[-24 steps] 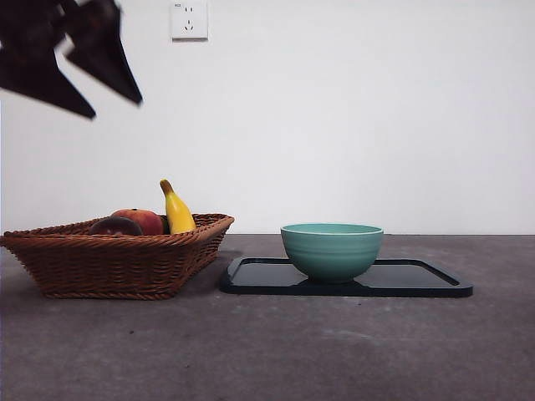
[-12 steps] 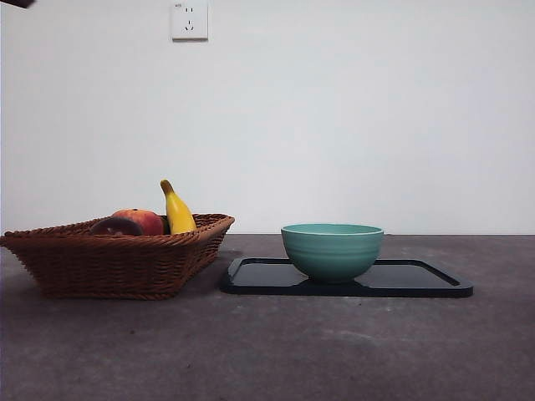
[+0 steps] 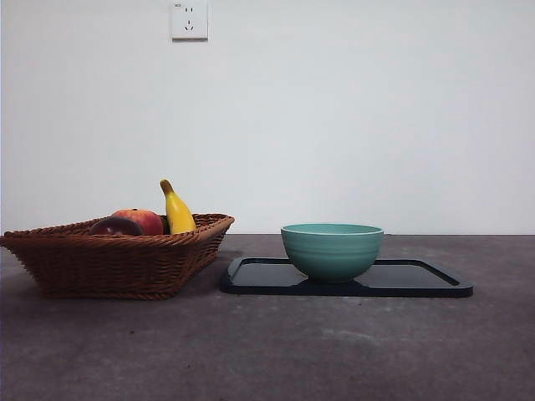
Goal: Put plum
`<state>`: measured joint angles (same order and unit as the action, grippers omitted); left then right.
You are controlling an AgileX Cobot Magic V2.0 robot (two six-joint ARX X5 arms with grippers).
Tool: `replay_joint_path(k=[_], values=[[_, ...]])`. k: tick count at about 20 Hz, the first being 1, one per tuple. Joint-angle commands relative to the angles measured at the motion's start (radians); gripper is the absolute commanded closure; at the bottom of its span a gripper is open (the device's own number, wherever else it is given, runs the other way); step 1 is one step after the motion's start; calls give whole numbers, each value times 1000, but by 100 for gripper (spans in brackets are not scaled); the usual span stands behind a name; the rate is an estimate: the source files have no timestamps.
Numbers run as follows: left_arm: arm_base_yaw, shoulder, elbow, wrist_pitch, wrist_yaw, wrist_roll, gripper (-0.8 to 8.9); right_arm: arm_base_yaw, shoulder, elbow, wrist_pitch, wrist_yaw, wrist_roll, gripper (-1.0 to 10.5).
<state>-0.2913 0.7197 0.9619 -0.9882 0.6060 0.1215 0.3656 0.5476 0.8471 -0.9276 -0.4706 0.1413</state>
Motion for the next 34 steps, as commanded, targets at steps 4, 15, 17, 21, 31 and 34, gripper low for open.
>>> replay_joint_path(k=[4,15,17,21,31,34], values=[[-4,5,12,16,6,16,410,4,81,18,84,65,136,728],[-4,5,12,16,6,24,410,-16,771,418,141,192,51,662],[-4,5,12,16,6,24,410,-29,888,503,139,206,40,662],[-4,5,12,16,6,24,410,-48,1059,610,138,237,25,662],[-4,5,12,16,6,27,410,-51,1321,629,243,240,16,663],[-4,5,12,16,6,27,410,-51,1372,629,256,244,16,664]])
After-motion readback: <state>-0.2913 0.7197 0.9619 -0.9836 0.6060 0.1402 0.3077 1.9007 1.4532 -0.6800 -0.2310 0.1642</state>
